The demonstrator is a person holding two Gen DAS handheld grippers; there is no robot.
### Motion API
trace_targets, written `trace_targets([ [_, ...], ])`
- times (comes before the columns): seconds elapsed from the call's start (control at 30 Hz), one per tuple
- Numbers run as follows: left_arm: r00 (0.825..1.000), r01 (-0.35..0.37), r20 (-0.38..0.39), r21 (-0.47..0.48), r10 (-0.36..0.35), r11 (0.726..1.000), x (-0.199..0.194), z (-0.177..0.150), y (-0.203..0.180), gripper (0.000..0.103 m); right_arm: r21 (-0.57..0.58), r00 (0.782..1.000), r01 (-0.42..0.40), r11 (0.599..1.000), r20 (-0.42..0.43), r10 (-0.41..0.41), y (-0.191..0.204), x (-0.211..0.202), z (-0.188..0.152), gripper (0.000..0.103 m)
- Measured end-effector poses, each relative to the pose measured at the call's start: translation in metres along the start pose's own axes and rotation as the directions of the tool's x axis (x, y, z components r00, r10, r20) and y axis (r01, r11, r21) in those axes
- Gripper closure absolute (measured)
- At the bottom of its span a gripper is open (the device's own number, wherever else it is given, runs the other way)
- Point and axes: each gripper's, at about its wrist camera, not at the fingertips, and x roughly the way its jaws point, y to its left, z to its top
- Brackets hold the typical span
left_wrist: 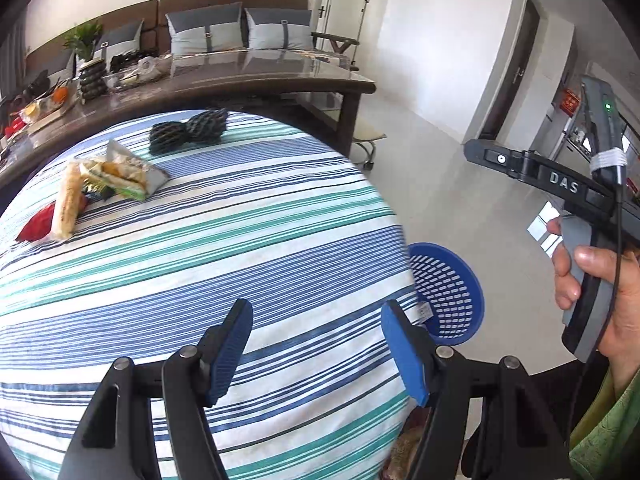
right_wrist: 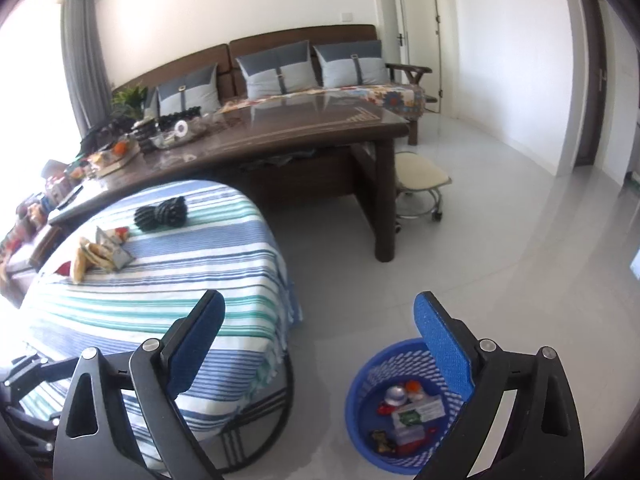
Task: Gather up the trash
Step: 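Move both open tools back over the table toward the red wrapper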
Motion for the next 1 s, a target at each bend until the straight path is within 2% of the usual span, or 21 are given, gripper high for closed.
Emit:
trace_targets([
  [0.1,0.996,-0.085,-0.007,-0.055,0.084,0.995,-0.012,-0.011,0.054,0.035,-0.087,0.995,-0.091,0.992,-0.051,0.087,0.063,0.012,-0.016,0.006],
  [0.2,0.987,-0.16,-0.013,-0.09,0.16,0.983,-0.021,-0.016,0.103,0.035,-0.165,0.98,-0.174,0.971,-0.126,0.154,0.119,0.026,-0.033,0.006],
  [0.4,0.973,-0.231,-0.034,-0.141,0.229,0.963,-0.025,-0.019,0.176,0.035,-0.286,0.956,-0.26,0.922,-0.21,0.204,0.196,0.055,-0.055,0.006],
  [0.53,0.967,-0.254,-0.069,-0.163,0.246,0.953,-0.018,-0.023,0.212,0.035,-0.328,0.946,-0.277,0.903,-0.257,0.197,0.221,0.075,-0.063,0.007],
  [0.6,0.965,-0.262,-0.057,-0.157,0.256,0.952,-0.018,-0.023,0.22,0.035,-0.347,0.944,-0.276,0.896,-0.276,0.184,0.229,0.083,-0.067,0.007],
  [0.7,0.971,-0.238,-0.053,-0.163,0.233,0.957,-0.02,-0.019,0.232,0.035,-0.363,0.942,-0.269,0.892,-0.292,0.165,0.233,0.092,-0.072,0.007],
  [0.8,0.973,-0.232,-0.046,-0.172,0.227,0.957,-0.017,-0.006,0.253,0.035,-0.366,0.94,-0.268,0.891,-0.302,0.158,0.233,0.094,-0.075,0.007],
  [0.93,0.967,-0.253,-0.045,-0.144,0.249,0.957,-0.003,0.022,0.284,0.035,-0.355,0.938,-0.272,0.894,-0.307,0.164,0.23,0.093,-0.077,0.006],
  [1.0,0.971,-0.238,-0.041,-0.124,0.234,0.963,0.005,0.033,0.297,0.035,-0.347,0.936,-0.276,0.896,-0.309,0.169,0.227,0.092,-0.078,0.006],
])
